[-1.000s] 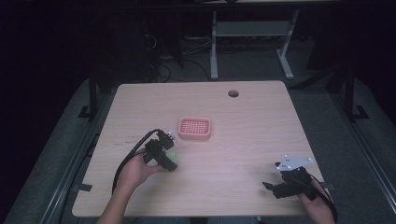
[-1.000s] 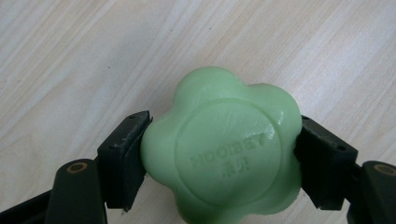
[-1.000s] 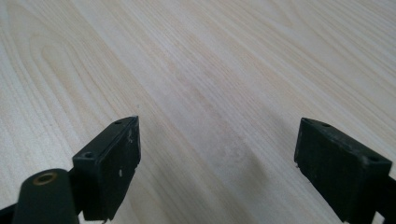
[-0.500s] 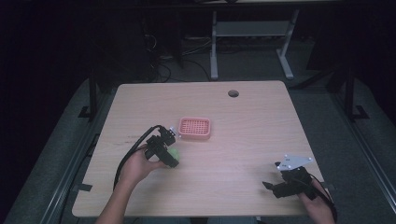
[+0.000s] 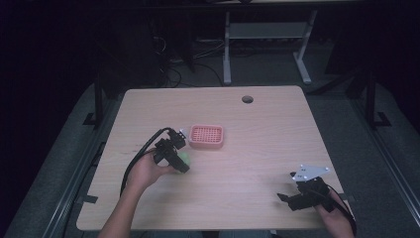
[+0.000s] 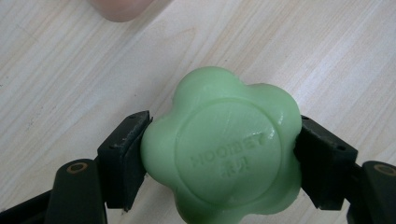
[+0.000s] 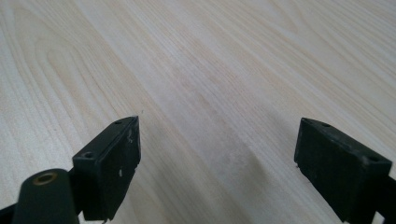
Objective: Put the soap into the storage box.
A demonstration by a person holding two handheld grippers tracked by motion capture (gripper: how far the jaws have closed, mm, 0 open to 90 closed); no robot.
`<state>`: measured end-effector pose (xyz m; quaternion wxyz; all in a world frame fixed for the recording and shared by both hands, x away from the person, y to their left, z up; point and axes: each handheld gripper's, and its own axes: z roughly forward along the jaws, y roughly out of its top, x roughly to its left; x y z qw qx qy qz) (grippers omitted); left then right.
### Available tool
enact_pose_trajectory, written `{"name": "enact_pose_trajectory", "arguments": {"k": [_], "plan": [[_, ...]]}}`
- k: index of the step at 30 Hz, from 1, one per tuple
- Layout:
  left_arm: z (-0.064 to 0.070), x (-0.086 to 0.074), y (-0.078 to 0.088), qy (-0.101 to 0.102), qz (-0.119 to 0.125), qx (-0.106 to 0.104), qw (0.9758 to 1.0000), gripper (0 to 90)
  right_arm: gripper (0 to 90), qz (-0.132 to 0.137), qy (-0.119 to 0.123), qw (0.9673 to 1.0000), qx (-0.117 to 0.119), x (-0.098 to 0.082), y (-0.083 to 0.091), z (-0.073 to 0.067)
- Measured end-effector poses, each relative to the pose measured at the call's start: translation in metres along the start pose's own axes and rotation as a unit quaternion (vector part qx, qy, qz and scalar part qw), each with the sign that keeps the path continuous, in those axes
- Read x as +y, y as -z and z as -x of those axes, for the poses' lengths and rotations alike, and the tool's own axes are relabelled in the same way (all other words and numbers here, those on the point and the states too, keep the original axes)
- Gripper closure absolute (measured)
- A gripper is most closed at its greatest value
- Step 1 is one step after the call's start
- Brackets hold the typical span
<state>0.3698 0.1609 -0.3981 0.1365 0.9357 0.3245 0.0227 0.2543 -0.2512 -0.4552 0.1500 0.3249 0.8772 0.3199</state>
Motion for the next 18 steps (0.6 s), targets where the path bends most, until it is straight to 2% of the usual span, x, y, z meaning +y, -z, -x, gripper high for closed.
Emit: {"name": "enact_pose_trajectory", "arguments": {"k": [6, 18], "plan": [[-0.0032, 0.0012, -0.0021, 0.007, 0.001, -0.005, 1.0000, 26.4, 14.0, 0.001, 0.003, 1.0000, -0.001, 0.0009, -0.0005, -0.0013], [-0.0063, 0.0062, 0.0013, 0.006, 0.000, -0.006, 1.0000, 26.4, 13.9, 0.005, 0.006, 1.0000, -0.002, 0.0009, -0.0008, -0.0011]]}}
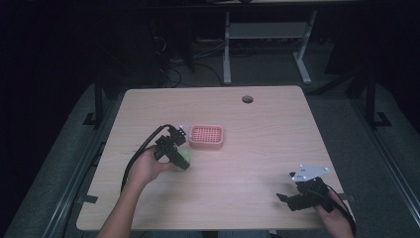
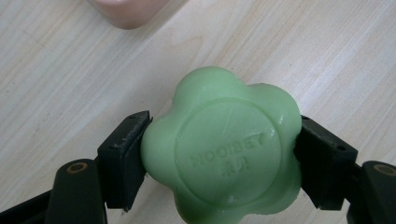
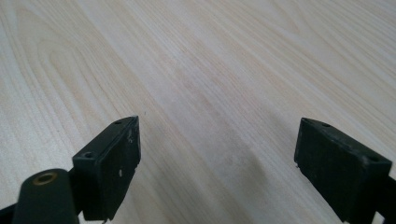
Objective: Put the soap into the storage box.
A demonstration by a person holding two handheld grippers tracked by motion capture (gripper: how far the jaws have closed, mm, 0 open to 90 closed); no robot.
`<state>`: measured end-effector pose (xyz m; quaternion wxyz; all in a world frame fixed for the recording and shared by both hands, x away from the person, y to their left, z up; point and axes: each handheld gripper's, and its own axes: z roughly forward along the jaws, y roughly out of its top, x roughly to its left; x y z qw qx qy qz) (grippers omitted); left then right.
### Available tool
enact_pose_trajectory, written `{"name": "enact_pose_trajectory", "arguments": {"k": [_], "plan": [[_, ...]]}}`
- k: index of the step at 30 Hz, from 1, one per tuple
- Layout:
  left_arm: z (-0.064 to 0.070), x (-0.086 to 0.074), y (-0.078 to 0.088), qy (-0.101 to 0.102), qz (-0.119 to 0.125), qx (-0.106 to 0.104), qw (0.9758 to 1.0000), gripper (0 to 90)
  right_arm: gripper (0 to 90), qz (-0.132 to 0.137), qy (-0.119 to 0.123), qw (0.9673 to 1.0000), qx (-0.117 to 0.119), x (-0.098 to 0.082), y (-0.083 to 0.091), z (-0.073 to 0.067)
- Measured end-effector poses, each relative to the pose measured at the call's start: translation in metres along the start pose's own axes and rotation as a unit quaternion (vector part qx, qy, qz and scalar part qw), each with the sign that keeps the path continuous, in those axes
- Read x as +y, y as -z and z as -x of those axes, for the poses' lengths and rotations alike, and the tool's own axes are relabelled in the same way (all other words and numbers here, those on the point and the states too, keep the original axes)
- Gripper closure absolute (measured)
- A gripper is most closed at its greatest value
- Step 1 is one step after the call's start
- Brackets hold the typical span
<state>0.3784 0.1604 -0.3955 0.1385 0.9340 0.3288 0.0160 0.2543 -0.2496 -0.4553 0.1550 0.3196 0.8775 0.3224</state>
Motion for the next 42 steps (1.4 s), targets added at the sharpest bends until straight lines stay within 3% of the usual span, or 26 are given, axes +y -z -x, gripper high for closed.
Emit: {"name": "enact_pose_trajectory", "arguments": {"k": [28, 42], "plan": [[-0.012, 0.038, 0.010, -0.003, -0.003, -0.004, 1.0000, 26.4, 14.0, 0.003, -0.005, 1.0000, -0.002, -0.001, 0.002, 0.001], [-0.014, 0.064, 0.013, -0.010, -0.003, -0.002, 0.9999, 26.4, 14.0, 0.008, -0.008, 0.9999, -0.001, -0.002, 0.004, 0.001]]}}
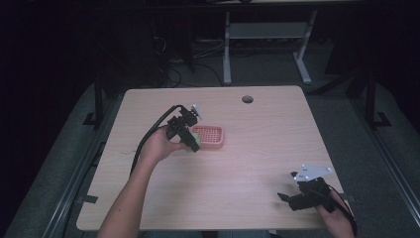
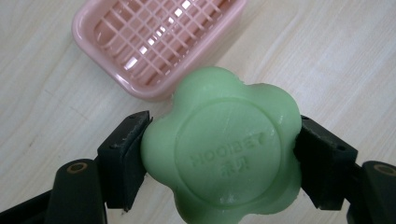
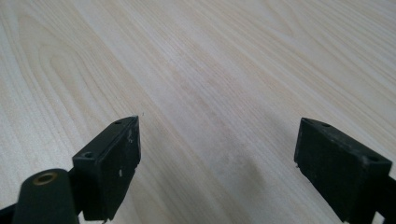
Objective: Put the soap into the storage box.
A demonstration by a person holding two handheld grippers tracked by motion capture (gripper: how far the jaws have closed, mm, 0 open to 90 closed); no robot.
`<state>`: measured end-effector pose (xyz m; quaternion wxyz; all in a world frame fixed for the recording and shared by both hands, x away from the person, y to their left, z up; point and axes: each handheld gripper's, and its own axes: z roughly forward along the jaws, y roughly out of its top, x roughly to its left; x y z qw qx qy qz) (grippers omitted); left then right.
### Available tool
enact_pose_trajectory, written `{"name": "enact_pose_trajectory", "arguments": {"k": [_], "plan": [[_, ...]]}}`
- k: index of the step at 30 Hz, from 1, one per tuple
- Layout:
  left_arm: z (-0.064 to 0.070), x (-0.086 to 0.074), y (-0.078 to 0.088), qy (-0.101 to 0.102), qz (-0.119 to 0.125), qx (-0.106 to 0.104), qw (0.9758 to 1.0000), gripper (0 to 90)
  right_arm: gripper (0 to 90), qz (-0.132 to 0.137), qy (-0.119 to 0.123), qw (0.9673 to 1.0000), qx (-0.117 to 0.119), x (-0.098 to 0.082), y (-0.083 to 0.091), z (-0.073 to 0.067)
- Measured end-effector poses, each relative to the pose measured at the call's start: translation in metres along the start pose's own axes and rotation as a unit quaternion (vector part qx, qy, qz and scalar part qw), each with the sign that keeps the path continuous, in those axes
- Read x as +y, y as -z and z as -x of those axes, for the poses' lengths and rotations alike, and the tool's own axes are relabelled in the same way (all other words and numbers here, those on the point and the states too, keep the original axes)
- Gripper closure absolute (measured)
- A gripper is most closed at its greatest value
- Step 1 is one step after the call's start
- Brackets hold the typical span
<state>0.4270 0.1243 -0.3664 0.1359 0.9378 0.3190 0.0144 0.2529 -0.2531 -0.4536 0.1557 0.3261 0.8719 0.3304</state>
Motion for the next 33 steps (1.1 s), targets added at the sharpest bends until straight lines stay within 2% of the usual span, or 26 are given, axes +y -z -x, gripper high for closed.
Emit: {"name": "enact_pose_trajectory", "arguments": {"k": [5, 11, 21, 23, 24, 29, 33], "plan": [[-0.001, 0.009, -0.002, -0.002, -0.004, 0.004, 1.0000, 26.4, 14.0, -0.001, -0.003, 1.0000, 0.000, -0.001, 0.000, 0.001], [-0.005, 0.020, -0.003, 0.002, -0.002, 0.000, 1.0000, 26.4, 14.0, -0.001, -0.003, 1.0000, 0.000, -0.001, 0.000, 0.001], [-0.011, 0.044, -0.005, -0.009, -0.013, 0.001, 0.9999, 26.4, 14.0, 0.005, -0.005, 1.0000, 0.002, -0.001, 0.000, 0.002], [-0.013, 0.048, -0.004, -0.003, -0.012, -0.003, 0.9999, 26.4, 14.0, 0.004, -0.004, 1.0000, 0.001, -0.002, 0.000, 0.002], [-0.015, 0.051, -0.004, -0.002, -0.012, -0.003, 0.9999, 26.4, 14.0, -0.002, -0.014, 0.9999, 0.002, -0.002, 0.001, 0.001], [-0.021, 0.059, -0.009, 0.020, -0.001, -0.010, 0.9997, 26.4, 14.0, -0.001, -0.014, 0.9999, 0.002, -0.002, 0.001, 0.001], [-0.025, 0.062, -0.019, 0.028, -0.009, -0.008, 0.9995, 26.4, 14.0, 0.000, -0.012, 0.9999, 0.001, -0.002, 0.002, 0.002]]}}
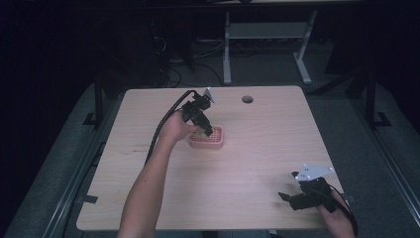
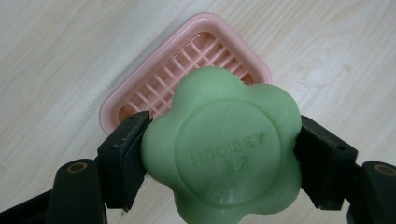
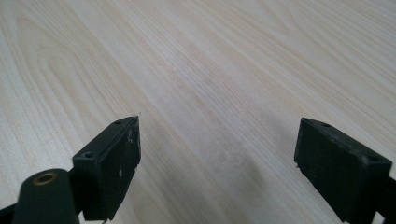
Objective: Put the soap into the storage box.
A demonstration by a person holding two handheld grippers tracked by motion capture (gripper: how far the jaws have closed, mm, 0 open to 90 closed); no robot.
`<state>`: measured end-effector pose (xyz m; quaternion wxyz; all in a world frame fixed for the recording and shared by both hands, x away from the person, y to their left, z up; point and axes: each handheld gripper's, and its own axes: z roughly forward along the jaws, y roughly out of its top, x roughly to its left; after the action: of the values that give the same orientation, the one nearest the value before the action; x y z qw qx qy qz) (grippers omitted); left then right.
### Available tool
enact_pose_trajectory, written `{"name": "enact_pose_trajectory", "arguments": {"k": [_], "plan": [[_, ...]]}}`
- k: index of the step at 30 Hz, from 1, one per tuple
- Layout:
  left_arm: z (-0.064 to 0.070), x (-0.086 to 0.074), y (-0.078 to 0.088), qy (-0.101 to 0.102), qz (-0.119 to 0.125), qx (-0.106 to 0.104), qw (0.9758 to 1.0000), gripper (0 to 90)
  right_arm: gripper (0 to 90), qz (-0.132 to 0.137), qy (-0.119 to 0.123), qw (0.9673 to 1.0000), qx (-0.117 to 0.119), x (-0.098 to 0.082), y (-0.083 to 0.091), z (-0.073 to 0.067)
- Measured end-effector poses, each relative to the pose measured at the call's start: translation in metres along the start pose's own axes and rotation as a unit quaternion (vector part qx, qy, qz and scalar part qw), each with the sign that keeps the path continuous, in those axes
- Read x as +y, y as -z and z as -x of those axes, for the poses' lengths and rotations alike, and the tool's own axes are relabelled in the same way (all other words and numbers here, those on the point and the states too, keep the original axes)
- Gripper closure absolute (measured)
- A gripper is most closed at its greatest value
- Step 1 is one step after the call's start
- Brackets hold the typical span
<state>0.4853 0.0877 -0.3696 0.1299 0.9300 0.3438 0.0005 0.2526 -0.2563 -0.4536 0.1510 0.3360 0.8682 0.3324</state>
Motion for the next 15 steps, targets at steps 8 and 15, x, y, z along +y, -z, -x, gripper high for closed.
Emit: {"name": "enact_pose_trajectory", "arguments": {"k": [8, 15], "plan": [[-0.003, 0.004, -0.015, 0.002, -0.013, 0.000, 0.9999, 26.3, 14.0, 0.008, 0.010, 0.9999, -0.001, 0.001, 0.000, 0.000], [-0.009, 0.007, -0.026, 0.013, -0.020, 0.003, 0.9997, 26.3, 14.0, 0.003, 0.001, 1.0000, -0.001, 0.000, 0.000, -0.001]]}}
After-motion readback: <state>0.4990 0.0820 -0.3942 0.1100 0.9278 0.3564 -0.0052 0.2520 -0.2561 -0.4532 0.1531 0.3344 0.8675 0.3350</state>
